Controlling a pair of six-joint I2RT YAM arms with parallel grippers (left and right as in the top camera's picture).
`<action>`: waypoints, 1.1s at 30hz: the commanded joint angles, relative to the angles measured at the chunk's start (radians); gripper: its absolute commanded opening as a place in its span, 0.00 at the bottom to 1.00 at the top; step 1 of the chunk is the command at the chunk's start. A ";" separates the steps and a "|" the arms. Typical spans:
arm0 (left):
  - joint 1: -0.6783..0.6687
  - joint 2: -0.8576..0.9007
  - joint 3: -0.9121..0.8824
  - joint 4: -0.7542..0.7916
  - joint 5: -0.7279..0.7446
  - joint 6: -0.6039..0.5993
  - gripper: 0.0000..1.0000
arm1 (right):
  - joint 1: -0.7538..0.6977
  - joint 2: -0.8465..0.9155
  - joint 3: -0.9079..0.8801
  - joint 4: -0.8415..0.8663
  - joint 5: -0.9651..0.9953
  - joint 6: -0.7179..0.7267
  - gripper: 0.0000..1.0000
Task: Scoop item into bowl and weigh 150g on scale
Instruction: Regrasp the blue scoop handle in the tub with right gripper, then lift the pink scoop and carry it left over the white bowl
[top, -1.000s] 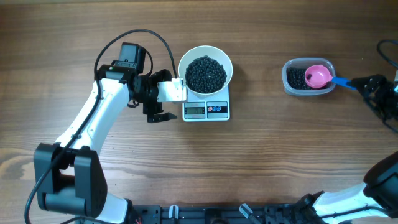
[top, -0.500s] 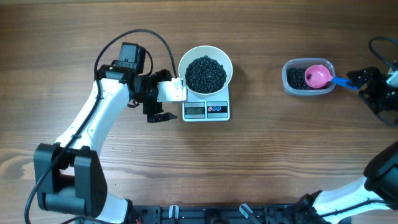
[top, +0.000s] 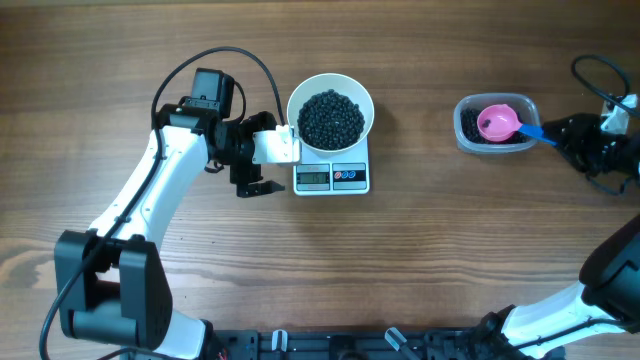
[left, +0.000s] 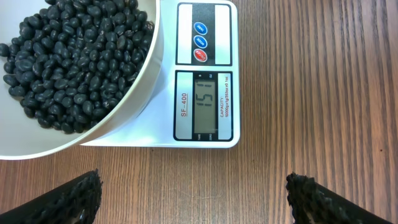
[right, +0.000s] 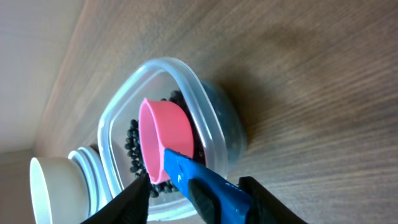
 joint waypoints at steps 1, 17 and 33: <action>-0.002 0.011 -0.006 -0.001 0.023 -0.010 1.00 | 0.002 0.018 -0.006 -0.014 0.029 -0.002 0.36; -0.002 0.011 -0.006 -0.001 0.023 -0.010 1.00 | 0.002 0.014 0.000 -0.102 -0.049 -0.029 0.17; -0.002 0.011 -0.006 -0.001 0.023 -0.010 1.00 | 0.003 -0.132 0.063 -0.137 -0.036 -0.134 0.04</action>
